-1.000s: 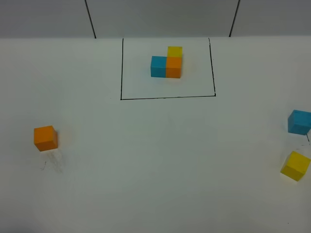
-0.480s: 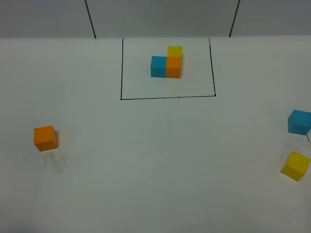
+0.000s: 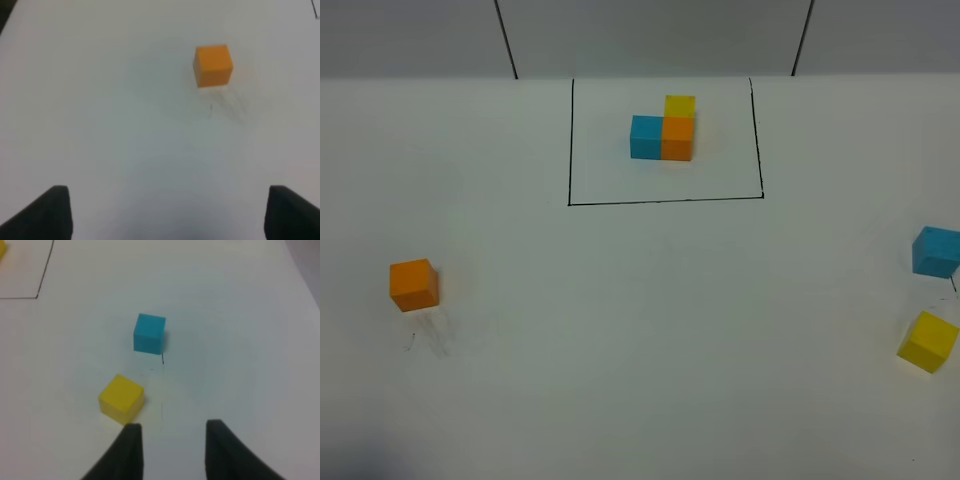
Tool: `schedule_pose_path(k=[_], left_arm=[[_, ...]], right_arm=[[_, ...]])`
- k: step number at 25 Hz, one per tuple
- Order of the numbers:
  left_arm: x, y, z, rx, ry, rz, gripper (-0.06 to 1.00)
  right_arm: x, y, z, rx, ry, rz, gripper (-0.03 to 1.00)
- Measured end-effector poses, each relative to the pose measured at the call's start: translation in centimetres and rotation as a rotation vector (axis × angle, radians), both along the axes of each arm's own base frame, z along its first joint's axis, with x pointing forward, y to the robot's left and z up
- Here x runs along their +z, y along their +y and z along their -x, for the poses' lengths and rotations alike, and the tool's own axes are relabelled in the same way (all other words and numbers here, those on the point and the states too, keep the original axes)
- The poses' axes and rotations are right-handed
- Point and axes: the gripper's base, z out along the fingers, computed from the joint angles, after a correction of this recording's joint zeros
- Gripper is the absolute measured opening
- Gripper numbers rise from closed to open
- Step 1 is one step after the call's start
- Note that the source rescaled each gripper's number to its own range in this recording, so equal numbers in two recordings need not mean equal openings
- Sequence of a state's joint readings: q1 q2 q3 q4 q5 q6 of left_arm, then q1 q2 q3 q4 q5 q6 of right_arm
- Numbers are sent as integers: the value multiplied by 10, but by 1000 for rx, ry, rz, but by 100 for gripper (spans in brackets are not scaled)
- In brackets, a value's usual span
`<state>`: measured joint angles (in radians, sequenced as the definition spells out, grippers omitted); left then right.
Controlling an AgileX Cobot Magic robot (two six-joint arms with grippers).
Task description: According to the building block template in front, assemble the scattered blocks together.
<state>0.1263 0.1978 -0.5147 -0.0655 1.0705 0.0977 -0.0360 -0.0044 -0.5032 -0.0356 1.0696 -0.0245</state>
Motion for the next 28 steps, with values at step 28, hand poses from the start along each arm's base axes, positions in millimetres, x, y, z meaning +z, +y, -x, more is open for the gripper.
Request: schedule_pose_path(k=[28], left_arm=[[-23,20,-221,-13,423,132,76]], right_arm=[[0,0,0,0,0,0,0]])
